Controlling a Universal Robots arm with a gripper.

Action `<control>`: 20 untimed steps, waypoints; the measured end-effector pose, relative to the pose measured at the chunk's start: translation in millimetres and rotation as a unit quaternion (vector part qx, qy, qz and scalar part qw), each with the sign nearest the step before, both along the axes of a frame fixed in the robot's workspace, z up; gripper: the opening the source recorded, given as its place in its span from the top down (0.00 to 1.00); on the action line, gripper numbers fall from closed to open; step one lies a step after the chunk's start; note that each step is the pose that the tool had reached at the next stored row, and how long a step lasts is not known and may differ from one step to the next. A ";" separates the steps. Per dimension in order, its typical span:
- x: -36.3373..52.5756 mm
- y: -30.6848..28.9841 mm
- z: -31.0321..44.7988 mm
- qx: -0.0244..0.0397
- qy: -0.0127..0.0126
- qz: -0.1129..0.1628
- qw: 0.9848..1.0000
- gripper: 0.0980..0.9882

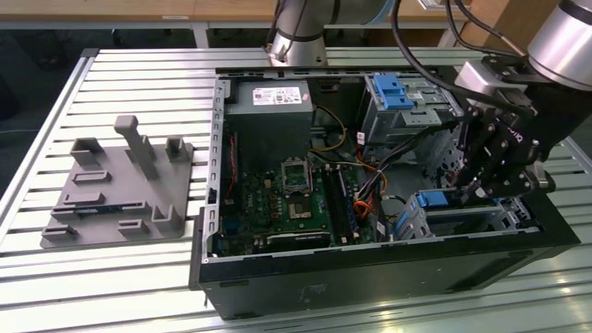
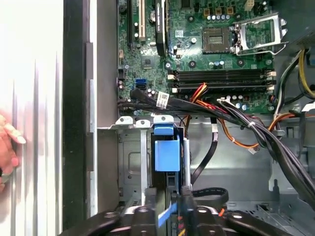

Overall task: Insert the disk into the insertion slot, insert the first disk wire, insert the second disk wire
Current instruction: 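Insert the second disk wire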

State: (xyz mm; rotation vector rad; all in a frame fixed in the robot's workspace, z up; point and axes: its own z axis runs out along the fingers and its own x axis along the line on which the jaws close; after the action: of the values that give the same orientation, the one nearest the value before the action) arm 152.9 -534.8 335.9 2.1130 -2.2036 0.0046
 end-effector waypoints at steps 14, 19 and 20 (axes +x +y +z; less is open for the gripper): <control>-1.8 15.0 58.9 0.000 -0.005 0.000 1.000 0.67; -3.2 18.4 72.2 0.000 -0.010 0.000 1.000 0.82; -3.2 18.6 72.2 0.000 -0.010 0.000 1.000 0.89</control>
State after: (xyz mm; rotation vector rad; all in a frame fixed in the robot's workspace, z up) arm 149.7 -516.2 408.1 2.1225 -2.2144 0.0265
